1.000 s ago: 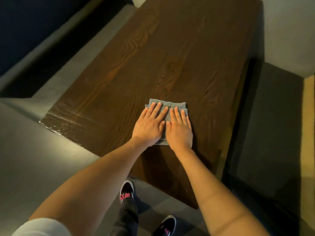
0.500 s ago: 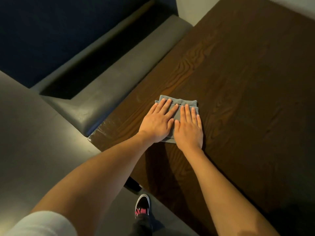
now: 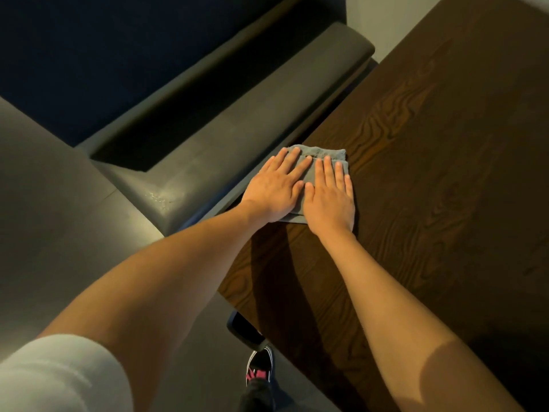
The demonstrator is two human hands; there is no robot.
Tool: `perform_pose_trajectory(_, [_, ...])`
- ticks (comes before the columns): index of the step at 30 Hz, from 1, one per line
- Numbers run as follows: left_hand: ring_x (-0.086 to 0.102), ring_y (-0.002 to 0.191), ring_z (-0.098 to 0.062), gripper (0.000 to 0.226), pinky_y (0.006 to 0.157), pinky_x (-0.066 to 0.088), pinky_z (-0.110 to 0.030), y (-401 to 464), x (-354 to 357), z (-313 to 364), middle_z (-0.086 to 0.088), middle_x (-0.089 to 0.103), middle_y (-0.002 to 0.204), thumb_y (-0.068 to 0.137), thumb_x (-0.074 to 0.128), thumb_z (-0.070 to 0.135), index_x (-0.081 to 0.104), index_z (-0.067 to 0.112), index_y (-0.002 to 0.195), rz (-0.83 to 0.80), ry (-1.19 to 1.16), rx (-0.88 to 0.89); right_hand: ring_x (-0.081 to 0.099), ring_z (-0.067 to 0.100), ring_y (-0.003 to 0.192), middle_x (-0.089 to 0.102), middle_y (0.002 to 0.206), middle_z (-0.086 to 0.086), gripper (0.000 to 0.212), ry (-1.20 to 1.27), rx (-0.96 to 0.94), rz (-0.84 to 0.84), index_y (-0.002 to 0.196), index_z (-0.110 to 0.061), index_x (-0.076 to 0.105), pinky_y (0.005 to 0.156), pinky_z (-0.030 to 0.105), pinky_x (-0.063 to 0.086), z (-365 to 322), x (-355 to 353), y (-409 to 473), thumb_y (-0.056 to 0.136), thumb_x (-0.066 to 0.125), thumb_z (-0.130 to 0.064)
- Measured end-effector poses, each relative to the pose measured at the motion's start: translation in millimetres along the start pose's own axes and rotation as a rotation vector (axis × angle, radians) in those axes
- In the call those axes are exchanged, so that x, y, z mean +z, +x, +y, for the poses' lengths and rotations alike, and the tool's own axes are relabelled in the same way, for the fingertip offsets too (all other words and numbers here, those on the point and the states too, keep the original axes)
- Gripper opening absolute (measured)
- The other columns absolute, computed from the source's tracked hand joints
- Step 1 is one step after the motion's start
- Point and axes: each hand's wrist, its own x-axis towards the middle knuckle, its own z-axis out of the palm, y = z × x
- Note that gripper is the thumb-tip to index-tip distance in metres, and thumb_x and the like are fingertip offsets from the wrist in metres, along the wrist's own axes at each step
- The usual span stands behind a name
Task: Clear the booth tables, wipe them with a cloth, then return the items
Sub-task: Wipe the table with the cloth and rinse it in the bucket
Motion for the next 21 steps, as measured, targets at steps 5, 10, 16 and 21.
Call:
perform_pose_trajectory(5, [-0.001,0.156,-0.022,0.059,0.127,0.002,-0.038,-48.5,6.3,-28.9,-0.004,0.001,0.17,0.109,0.02,0.043,0.0,0.028,0.162,-0.013,-0.105,-0.062,-0.002,0.022,0.155,0.004,0.168,0.006,0.06,0.02,-0.076,-0.009,0.16,-0.015,0.004,0.126,0.043,0.004,-40.4,6.5,-25.0,0.106,0.018,-0.039])
perform_pose_trajectory(10, [0.001,0.156,-0.022,0.067,0.121,-0.005,-0.031,-111.6,8.3,-34.5,-0.003,0.003,0.169,0.108,0.034,0.039,-0.004,0.024,0.161,-0.035,-0.119,-0.126,-0.005,0.022,0.154,0.001,0.168,0.005,0.06,0.007,-0.159,-0.051,0.159,-0.016,0.0,0.126,0.044,0.004,-70.4,13.7,-65.8,0.107,0.016,-0.04])
perform_pose_trajectory(16, [0.005,0.156,-0.021,0.057,0.124,0.002,-0.033,-171.6,22.5,-45.9,-0.002,0.016,0.168,0.109,0.018,0.042,-0.001,0.029,0.162,-0.014,-0.184,-0.244,-0.006,0.021,0.154,-0.001,0.168,0.003,0.06,0.051,-0.277,-0.079,0.16,-0.016,0.001,0.126,0.041,-0.001,-95.2,19.1,-110.3,0.108,0.02,-0.041])
perform_pose_trajectory(21, [0.01,0.156,-0.023,0.057,0.127,0.01,-0.038,-218.8,28.6,-50.5,-0.005,0.025,0.166,0.109,0.021,0.04,0.004,0.028,0.162,-0.003,-0.233,-0.335,-0.006,0.02,0.154,0.0,0.168,0.002,0.061,0.097,-0.409,-0.142,0.16,-0.019,0.003,0.126,0.039,-0.001,-109.7,22.4,-131.4,0.108,0.024,-0.042])
